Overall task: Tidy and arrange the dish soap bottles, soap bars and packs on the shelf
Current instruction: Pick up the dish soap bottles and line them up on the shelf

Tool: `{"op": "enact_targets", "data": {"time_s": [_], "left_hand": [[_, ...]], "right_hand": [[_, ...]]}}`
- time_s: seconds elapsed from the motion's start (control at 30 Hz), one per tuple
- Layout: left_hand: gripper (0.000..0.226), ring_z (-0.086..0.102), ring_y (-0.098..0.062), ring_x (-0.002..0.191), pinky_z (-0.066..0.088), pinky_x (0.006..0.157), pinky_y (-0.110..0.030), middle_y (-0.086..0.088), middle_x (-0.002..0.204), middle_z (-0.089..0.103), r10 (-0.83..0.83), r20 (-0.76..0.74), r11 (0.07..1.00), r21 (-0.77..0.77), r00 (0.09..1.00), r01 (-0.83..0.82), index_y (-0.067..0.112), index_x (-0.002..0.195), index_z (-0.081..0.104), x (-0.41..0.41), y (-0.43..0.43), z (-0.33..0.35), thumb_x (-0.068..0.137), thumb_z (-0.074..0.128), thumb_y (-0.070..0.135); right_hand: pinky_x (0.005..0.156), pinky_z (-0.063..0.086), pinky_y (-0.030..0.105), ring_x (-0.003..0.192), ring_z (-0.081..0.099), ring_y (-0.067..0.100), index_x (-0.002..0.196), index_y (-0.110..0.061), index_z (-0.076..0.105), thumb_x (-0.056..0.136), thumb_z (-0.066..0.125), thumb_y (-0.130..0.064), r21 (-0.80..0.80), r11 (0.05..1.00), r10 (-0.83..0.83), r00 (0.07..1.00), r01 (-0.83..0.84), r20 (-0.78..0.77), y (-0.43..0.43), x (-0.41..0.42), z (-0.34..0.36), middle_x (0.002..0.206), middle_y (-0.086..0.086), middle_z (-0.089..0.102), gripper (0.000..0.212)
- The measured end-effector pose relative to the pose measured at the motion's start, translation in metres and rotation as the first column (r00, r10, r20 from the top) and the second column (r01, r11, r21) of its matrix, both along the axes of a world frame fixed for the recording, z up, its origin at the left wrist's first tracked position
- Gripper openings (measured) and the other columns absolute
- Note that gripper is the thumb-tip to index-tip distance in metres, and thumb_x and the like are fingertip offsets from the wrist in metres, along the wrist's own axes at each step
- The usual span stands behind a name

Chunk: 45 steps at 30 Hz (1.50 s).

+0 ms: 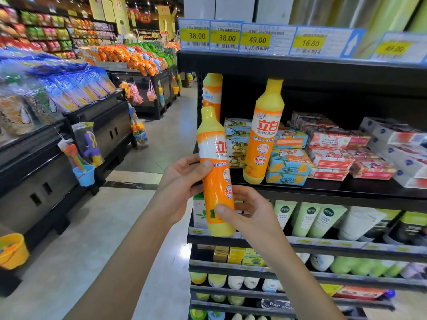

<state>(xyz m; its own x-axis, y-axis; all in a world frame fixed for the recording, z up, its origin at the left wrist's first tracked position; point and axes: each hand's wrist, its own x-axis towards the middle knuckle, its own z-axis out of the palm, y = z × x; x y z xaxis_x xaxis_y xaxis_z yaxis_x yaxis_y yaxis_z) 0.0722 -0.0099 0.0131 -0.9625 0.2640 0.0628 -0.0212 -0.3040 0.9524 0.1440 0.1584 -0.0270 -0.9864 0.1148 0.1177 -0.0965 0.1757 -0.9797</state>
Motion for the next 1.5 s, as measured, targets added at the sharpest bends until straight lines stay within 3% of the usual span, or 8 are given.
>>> {"op": "enact_targets", "data": {"time_s": [0.47,0.63,0.87,0.97,1.1,1.23,1.4,1.5], "left_hand": [[0.057,0.075,-0.020,0.104,0.061,0.078,-0.028,-0.006,0.113,0.076,0.023,-0.052,0.995,-0.096,0.998,-0.028,0.014,0.127,0.061,0.004,0.003,0.001,0.076,0.076,0.033],[0.051,0.070,-0.028,0.113,0.057,0.098,-0.041,-0.018,0.121,0.072,-0.056,-0.051,0.996,-0.076,0.997,0.052,0.009,0.132,0.061,0.002,-0.003,0.001,0.090,0.065,0.037],[0.040,0.057,-0.046,0.128,0.047,0.108,-0.057,-0.029,0.135,0.061,-0.267,-0.037,0.963,0.032,0.963,0.268,0.012,0.125,0.069,0.002,-0.005,0.002,0.098,0.049,0.034],[0.046,0.055,-0.051,0.126,0.049,0.105,-0.056,-0.036,0.135,0.056,-0.267,-0.074,0.964,-0.023,0.961,0.266,0.001,0.134,0.060,-0.001,-0.011,0.005,0.098,0.051,0.027],[0.041,0.070,-0.032,0.105,0.061,0.088,-0.040,-0.023,0.119,0.070,-0.216,-0.115,0.976,-0.053,0.969,0.211,0.001,0.128,0.062,0.001,-0.011,0.010,0.093,0.060,0.023],[0.043,0.074,-0.025,0.100,0.062,0.081,-0.034,-0.013,0.113,0.076,-0.116,-0.121,0.993,-0.050,0.986,0.111,0.004,0.125,0.063,0.003,-0.007,0.014,0.087,0.070,0.020],[0.056,0.075,-0.024,0.103,0.063,0.083,-0.035,-0.010,0.113,0.077,-0.030,-0.113,0.995,-0.093,0.993,0.020,0.008,0.126,0.062,0.004,0.002,0.018,0.075,0.076,0.027],[0.062,0.076,-0.022,0.100,0.063,0.082,-0.036,-0.007,0.111,0.077,0.014,-0.110,0.992,-0.126,0.994,-0.028,0.010,0.127,0.062,0.004,0.007,0.019,0.072,0.079,0.031]], "right_hand": [[0.077,0.056,0.018,0.097,0.067,0.003,0.114,-0.032,0.065,0.068,0.094,-0.034,-0.002,0.994,-0.106,0.993,0.106,-0.053,-0.005,-0.003,0.000,0.105,-0.009,0.072,0.054],[0.095,0.058,0.041,0.107,0.072,0.016,0.122,-0.027,0.071,0.072,0.089,-0.045,-0.128,0.991,0.027,1.000,-0.026,0.004,0.001,0.001,0.000,0.112,-0.006,0.077,0.055],[0.091,0.059,0.038,0.107,0.073,0.027,0.122,-0.014,0.072,0.088,0.076,-0.027,-0.257,0.950,0.198,0.978,-0.175,0.066,0.002,0.005,0.005,0.114,0.008,0.077,0.037],[0.093,0.059,0.044,0.106,0.073,0.028,0.124,-0.012,0.069,0.085,0.073,-0.026,-0.302,0.936,0.214,0.974,-0.180,0.081,0.002,0.004,0.005,0.114,0.010,0.077,0.042],[0.093,0.056,0.051,0.098,0.074,0.026,0.122,-0.015,0.063,0.078,0.077,-0.026,-0.404,0.904,0.196,0.974,-0.136,0.112,0.002,0.002,0.008,0.108,0.011,0.078,0.047],[0.096,0.056,0.044,0.107,0.072,0.023,0.120,-0.017,0.063,0.076,0.076,-0.032,-0.311,0.945,0.127,0.990,-0.103,0.060,0.005,0.002,0.011,0.112,0.004,0.077,0.048],[0.088,0.054,0.025,0.101,0.065,-0.002,0.110,-0.035,0.063,0.066,0.091,-0.045,0.024,0.998,-0.062,0.998,0.063,-0.026,-0.006,0.004,0.014,0.104,-0.021,0.071,0.053],[0.083,0.053,0.023,0.093,0.062,-0.006,0.107,-0.035,0.059,0.063,0.095,-0.042,0.064,0.987,-0.146,0.988,0.148,-0.043,-0.012,0.002,0.017,0.098,-0.016,0.069,0.057]]}}
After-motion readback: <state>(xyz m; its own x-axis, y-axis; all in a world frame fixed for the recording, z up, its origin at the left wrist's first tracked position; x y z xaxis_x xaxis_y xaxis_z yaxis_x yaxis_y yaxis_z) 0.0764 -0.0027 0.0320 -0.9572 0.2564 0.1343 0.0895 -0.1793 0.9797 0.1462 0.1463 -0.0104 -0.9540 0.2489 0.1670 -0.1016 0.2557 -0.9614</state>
